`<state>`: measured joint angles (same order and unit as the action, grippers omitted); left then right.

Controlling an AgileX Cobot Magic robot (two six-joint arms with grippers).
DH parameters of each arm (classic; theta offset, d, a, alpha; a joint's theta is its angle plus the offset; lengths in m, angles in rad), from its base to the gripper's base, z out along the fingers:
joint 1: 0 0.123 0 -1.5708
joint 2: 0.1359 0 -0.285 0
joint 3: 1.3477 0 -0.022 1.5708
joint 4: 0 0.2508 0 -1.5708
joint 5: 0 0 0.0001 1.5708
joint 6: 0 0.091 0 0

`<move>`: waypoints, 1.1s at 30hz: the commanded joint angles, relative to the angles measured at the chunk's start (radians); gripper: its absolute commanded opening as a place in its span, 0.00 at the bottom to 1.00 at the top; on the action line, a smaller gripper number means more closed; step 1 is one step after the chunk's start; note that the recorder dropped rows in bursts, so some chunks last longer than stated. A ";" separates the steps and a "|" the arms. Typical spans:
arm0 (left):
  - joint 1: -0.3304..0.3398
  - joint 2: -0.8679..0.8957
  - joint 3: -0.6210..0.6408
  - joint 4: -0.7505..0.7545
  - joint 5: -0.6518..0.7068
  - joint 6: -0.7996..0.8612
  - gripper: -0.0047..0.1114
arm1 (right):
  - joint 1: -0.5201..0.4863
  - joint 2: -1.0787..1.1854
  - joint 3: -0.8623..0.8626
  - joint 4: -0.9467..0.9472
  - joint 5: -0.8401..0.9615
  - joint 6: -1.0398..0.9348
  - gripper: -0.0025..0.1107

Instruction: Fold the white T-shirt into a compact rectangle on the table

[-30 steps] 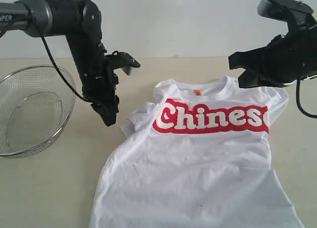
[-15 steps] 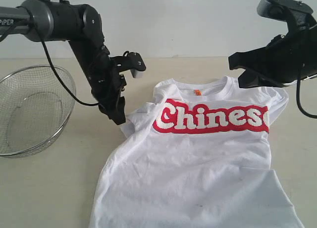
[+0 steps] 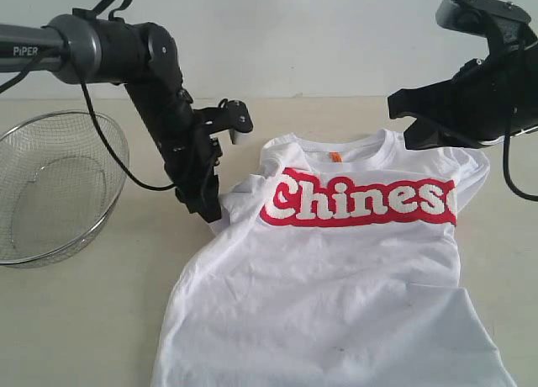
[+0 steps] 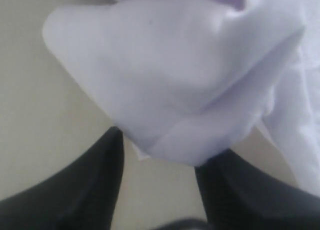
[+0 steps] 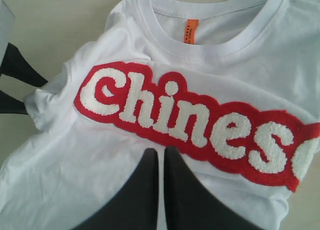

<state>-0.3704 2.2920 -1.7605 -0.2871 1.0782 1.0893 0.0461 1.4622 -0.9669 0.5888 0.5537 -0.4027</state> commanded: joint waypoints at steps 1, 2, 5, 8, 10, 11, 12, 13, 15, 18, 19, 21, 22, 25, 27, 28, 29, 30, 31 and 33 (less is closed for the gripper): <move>-0.003 0.012 0.006 -0.011 -0.035 0.007 0.41 | -0.006 -0.015 0.000 0.002 0.002 -0.008 0.02; -0.003 0.013 0.006 -0.011 -0.040 0.007 0.41 | -0.006 -0.015 0.000 0.002 0.002 -0.008 0.02; -0.003 0.014 0.006 -0.015 -0.044 0.007 0.41 | -0.006 -0.015 0.000 0.002 0.002 -0.008 0.02; -0.003 0.014 0.006 -0.028 -0.044 0.007 0.41 | -0.006 -0.015 0.000 0.002 -0.002 -0.008 0.02; -0.003 0.014 0.006 -0.051 -0.047 0.007 0.41 | -0.006 -0.015 0.000 0.002 -0.004 -0.008 0.02; -0.003 0.014 0.006 -0.066 -0.061 0.007 0.41 | -0.006 -0.015 0.000 0.002 -0.004 -0.008 0.02; -0.003 0.014 0.006 -0.080 -0.067 0.007 0.41 | -0.006 -0.015 0.000 0.002 -0.004 -0.008 0.02; -0.003 0.014 0.006 -0.091 -0.086 0.007 0.41 | -0.006 -0.015 0.000 0.002 -0.004 -0.008 0.02; -0.003 0.014 0.006 -0.093 -0.108 0.010 0.41 | -0.006 -0.015 0.000 0.002 -0.004 -0.010 0.02; -0.003 0.014 0.006 -0.093 -0.135 0.010 0.40 | -0.006 -0.015 0.000 0.002 -0.004 -0.010 0.02; -0.003 0.014 0.006 -0.093 -0.137 0.010 0.38 | -0.006 -0.015 0.000 0.002 -0.004 -0.010 0.02; -0.003 0.014 0.006 -0.093 -0.137 0.010 0.31 | -0.006 -0.015 0.000 0.002 -0.004 -0.010 0.02; -0.003 0.014 0.006 -0.093 -0.137 0.010 0.22 | -0.006 -0.015 0.000 0.002 -0.004 -0.010 0.02; -0.003 0.012 0.006 -0.093 -0.131 0.013 0.08 | -0.006 -0.015 0.000 0.002 -0.004 -0.010 0.02; -0.003 0.008 0.006 -0.083 -0.139 0.013 0.08 | -0.006 -0.015 0.000 0.002 -0.004 -0.010 0.02; -0.003 0.005 0.006 -0.073 -0.142 0.010 0.08 | -0.006 -0.015 0.000 0.002 -0.004 -0.012 0.02; -0.003 0.000 0.006 -0.057 -0.142 0.010 0.08 | -0.006 -0.015 0.000 0.002 -0.004 -0.014 0.02; -0.003 -0.004 0.006 -0.030 -0.144 0.010 0.08 | -0.006 -0.015 0.000 0.002 -0.004 -0.014 0.02; -0.003 -0.012 0.006 -0.003 -0.144 0.005 0.08 | -0.006 -0.015 0.000 0.002 -0.004 -0.014 0.02; -0.003 -0.025 0.006 0.051 -0.146 -0.021 0.08 | -0.006 -0.015 0.000 0.002 -0.004 -0.014 0.02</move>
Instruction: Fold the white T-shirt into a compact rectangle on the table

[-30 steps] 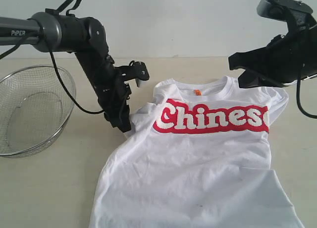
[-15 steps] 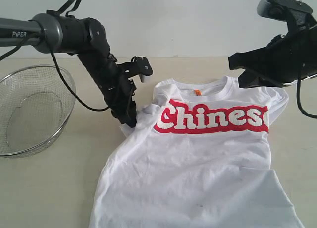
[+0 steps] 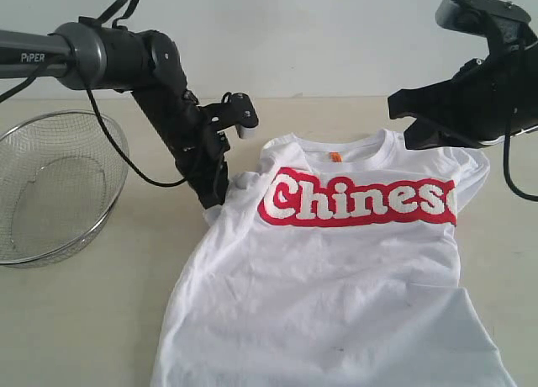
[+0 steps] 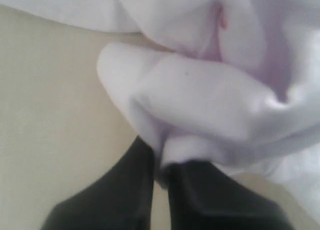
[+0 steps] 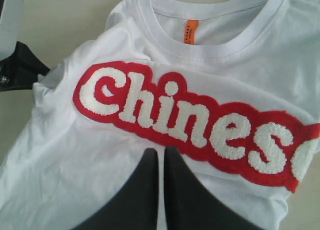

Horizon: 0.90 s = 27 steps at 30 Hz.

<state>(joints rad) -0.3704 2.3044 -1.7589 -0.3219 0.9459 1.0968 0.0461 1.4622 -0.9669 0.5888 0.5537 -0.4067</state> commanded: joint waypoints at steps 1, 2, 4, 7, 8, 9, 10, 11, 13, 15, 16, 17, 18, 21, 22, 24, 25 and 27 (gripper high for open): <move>-0.003 -0.044 0.004 0.123 -0.015 -0.045 0.08 | -0.006 -0.015 0.000 0.002 -0.007 -0.010 0.02; -0.003 -0.050 0.004 0.149 -0.015 -0.059 0.08 | -0.006 -0.015 0.000 0.002 -0.007 -0.010 0.02; -0.003 -0.064 0.004 0.210 -0.015 -0.090 0.08 | -0.006 -0.015 0.000 0.004 -0.007 -0.010 0.02; -0.003 -0.080 0.004 0.287 -0.011 -0.141 0.08 | -0.006 -0.008 0.000 0.004 -0.003 -0.010 0.02; -0.003 -0.082 0.004 0.312 -0.011 -0.162 0.08 | -0.006 -0.006 0.000 0.004 -0.003 -0.010 0.02; -0.003 -0.084 0.004 0.328 -0.009 -0.174 0.08 | -0.006 -0.002 0.000 0.004 -0.003 -0.010 0.02; -0.003 -0.086 0.004 0.362 -0.002 -0.194 0.08 | -0.006 0.002 0.000 0.004 -0.001 -0.010 0.02; -0.003 -0.088 0.004 0.372 -0.001 -0.204 0.08 | -0.006 0.004 0.000 0.004 -0.001 -0.010 0.02; -0.003 -0.088 0.004 0.383 0.023 -0.208 0.08 | -0.006 0.011 0.000 0.004 -0.001 -0.010 0.02; -0.003 -0.088 0.004 0.386 0.058 -0.218 0.08 | -0.006 0.018 0.000 0.004 0.001 -0.010 0.02; -0.003 -0.088 0.004 0.388 0.104 -0.198 0.08 | -0.006 0.024 0.000 0.004 0.001 -0.010 0.02; -0.003 -0.088 0.004 0.388 0.121 -0.196 0.08 | -0.006 0.027 0.000 0.004 0.001 -0.010 0.02; -0.003 -0.088 0.004 0.401 0.160 -0.191 0.08 | -0.006 0.028 0.000 0.006 0.001 -0.012 0.02; -0.003 -0.097 0.002 0.416 0.177 -0.201 0.08 | -0.006 0.028 0.000 0.008 0.005 -0.014 0.02; -0.003 -0.107 0.002 0.414 0.177 -0.201 0.08 | -0.006 0.028 0.000 0.008 0.007 -0.014 0.02; -0.003 -0.138 0.002 0.412 0.177 -0.201 0.08 | -0.006 0.028 0.000 0.008 0.009 -0.014 0.02; -0.003 -0.158 0.002 0.408 0.177 -0.201 0.08 | -0.006 0.028 0.000 0.009 0.009 -0.014 0.02; -0.003 -0.192 0.002 0.374 0.154 -0.201 0.08 | -0.006 0.028 0.000 0.009 0.009 -0.014 0.02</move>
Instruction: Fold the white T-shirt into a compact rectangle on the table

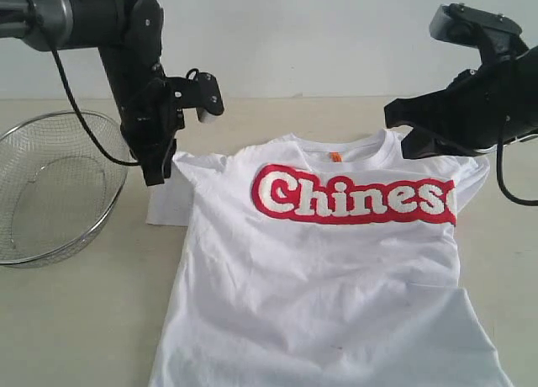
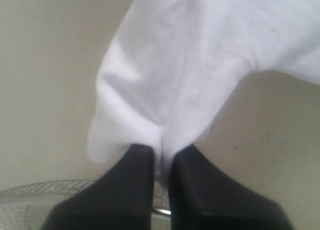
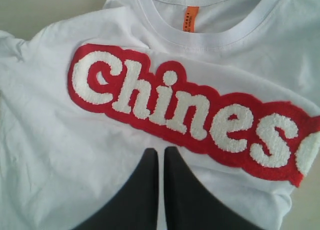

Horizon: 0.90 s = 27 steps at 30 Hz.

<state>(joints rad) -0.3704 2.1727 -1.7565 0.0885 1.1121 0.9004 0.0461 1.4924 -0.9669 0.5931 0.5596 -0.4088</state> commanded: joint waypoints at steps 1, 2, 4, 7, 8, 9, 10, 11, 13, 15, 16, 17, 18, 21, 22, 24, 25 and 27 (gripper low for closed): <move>-0.003 -0.071 0.000 -0.059 -0.024 -0.004 0.08 | -0.006 -0.002 0.000 0.005 0.004 -0.011 0.02; -0.001 -0.082 0.000 -0.089 -0.037 -0.004 0.08 | -0.006 -0.002 0.000 0.005 0.004 -0.011 0.02; -0.001 -0.094 0.000 -0.113 -0.060 -0.002 0.08 | -0.006 -0.002 0.000 0.007 0.005 -0.011 0.02; -0.001 -0.108 0.000 -0.120 -0.073 -0.011 0.08 | -0.006 -0.002 0.000 0.007 0.007 -0.011 0.02; -0.001 -0.108 0.000 -0.120 -0.065 -0.023 0.08 | -0.006 -0.002 0.000 0.007 0.007 -0.011 0.02; -0.001 -0.108 0.000 -0.120 -0.049 -0.027 0.08 | -0.006 -0.002 0.000 0.007 0.007 -0.011 0.02; -0.001 -0.108 0.000 -0.123 -0.037 -0.027 0.08 | -0.006 -0.002 0.000 0.007 0.007 -0.011 0.02; -0.001 -0.108 0.000 -0.133 -0.021 -0.027 0.08 | -0.006 -0.002 0.000 0.007 0.005 -0.011 0.02; -0.001 -0.108 0.000 -0.174 0.005 -0.027 0.08 | -0.006 -0.002 0.000 0.007 0.003 -0.011 0.02; -0.001 -0.108 0.000 -0.213 0.020 -0.019 0.08 | -0.006 -0.002 0.000 0.009 0.003 -0.011 0.02; -0.001 -0.108 0.000 -0.238 0.031 -0.019 0.08 | -0.006 -0.002 0.000 0.018 0.005 -0.011 0.02; -0.001 -0.108 0.000 -0.265 0.044 -0.019 0.08 | -0.006 -0.002 0.000 0.027 0.009 -0.015 0.02; -0.001 -0.108 0.000 -0.292 0.067 -0.019 0.08 | -0.006 -0.002 0.000 0.033 0.012 -0.024 0.02; -0.001 -0.108 0.000 -0.340 0.109 -0.019 0.08 | -0.004 -0.002 0.000 0.052 0.030 -0.039 0.02; -0.001 -0.108 0.002 -0.345 0.109 -0.019 0.08 | -0.004 -0.002 0.000 0.054 0.034 -0.042 0.02; -0.001 -0.108 0.014 -0.369 0.109 -0.019 0.08 | -0.004 -0.002 0.000 0.055 0.034 -0.042 0.02; -0.001 -0.108 0.028 -0.388 0.109 -0.032 0.08 | -0.004 -0.002 0.000 0.056 0.036 -0.042 0.02; -0.001 -0.106 0.053 -0.415 0.109 -0.045 0.08 | -0.004 -0.002 0.000 0.056 0.038 -0.044 0.02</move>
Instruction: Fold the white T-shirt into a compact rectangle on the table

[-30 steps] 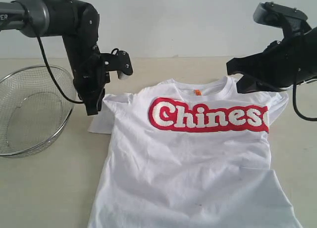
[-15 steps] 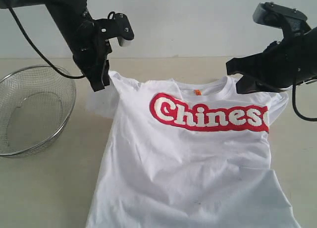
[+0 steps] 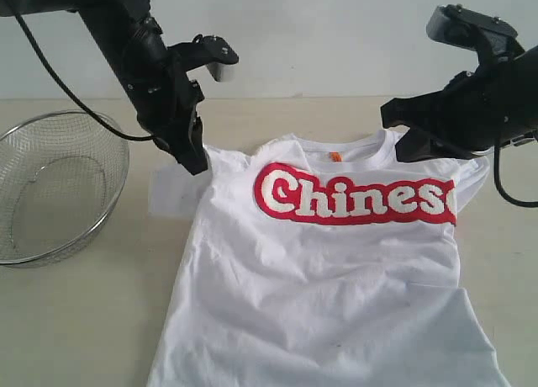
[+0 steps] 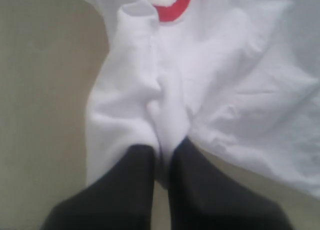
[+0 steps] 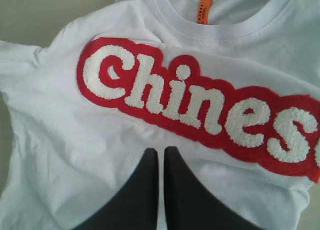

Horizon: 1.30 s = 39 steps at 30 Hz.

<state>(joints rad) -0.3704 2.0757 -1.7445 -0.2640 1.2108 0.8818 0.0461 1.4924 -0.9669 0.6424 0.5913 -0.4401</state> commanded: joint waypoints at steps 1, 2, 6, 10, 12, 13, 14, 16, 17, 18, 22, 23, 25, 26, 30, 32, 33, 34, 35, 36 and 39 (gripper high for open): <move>-0.001 -0.009 0.056 -0.074 0.010 -0.024 0.08 | -0.004 -0.002 0.000 0.006 0.009 -0.013 0.02; -0.001 -0.009 0.068 -0.086 0.010 -0.022 0.08 | -0.004 -0.002 0.000 0.006 0.011 -0.013 0.02; -0.001 -0.006 0.131 -0.155 0.010 -0.009 0.08 | -0.004 -0.002 0.000 0.006 0.011 -0.013 0.02; -0.005 -0.006 0.185 -0.320 0.010 0.086 0.08 | -0.004 -0.002 0.000 0.006 0.002 -0.013 0.02; -0.021 -0.004 0.202 -0.380 0.010 0.112 0.08 | -0.004 -0.002 0.000 0.006 0.000 -0.015 0.02; -0.033 -0.001 0.207 -0.389 0.010 0.113 0.08 | -0.004 -0.002 0.000 0.006 0.000 -0.015 0.02; -0.046 0.004 0.209 -0.389 0.010 0.113 0.08 | -0.004 -0.002 0.000 0.006 0.000 -0.015 0.02; -0.075 0.025 0.209 -0.389 0.010 0.113 0.08 | -0.004 -0.002 0.000 0.006 0.000 -0.015 0.02; -0.090 0.037 0.209 -0.389 0.010 0.113 0.08 | -0.004 -0.002 0.000 0.006 0.000 -0.015 0.02; -0.105 0.050 0.209 -0.394 0.010 0.113 0.08 | -0.004 -0.002 0.000 0.006 0.000 -0.015 0.02; -0.154 0.104 0.209 -0.428 0.010 0.111 0.08 | -0.004 -0.002 0.000 0.006 0.000 -0.015 0.02; -0.164 0.118 0.209 -0.436 0.010 0.111 0.08 | -0.004 -0.002 0.000 0.006 0.000 -0.015 0.02; -0.183 0.146 0.209 -0.450 0.010 0.111 0.08 | -0.004 -0.002 0.000 0.006 0.002 -0.017 0.02; -0.191 0.158 0.209 -0.453 0.010 0.111 0.08 | -0.004 -0.002 0.000 0.006 0.002 -0.017 0.02; -0.203 0.197 0.209 -0.462 0.010 0.109 0.08 | -0.004 -0.002 0.000 0.006 0.006 -0.019 0.02; -0.208 0.211 0.209 -0.465 0.010 0.109 0.08 | -0.004 -0.002 0.000 0.006 0.006 -0.019 0.02; -0.208 0.216 0.209 -0.466 0.010 0.109 0.08 | -0.004 -0.002 0.000 0.006 0.006 -0.019 0.02; -0.208 0.221 0.209 -0.473 0.010 0.100 0.08 | -0.004 -0.002 0.000 0.006 0.006 -0.019 0.02; -0.208 0.224 0.209 -0.481 0.010 0.094 0.08 | -0.004 -0.002 0.000 0.006 0.006 -0.019 0.02; -0.208 0.229 0.209 -0.488 0.010 0.089 0.08 | -0.004 -0.002 0.000 0.006 0.008 -0.019 0.02; -0.208 0.235 0.209 -0.517 0.010 0.071 0.08 | -0.004 -0.002 0.000 0.006 0.014 -0.019 0.02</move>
<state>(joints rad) -0.5701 2.3075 -1.5405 -0.7477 1.2130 0.9704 0.0461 1.4924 -0.9669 0.6516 0.6016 -0.4511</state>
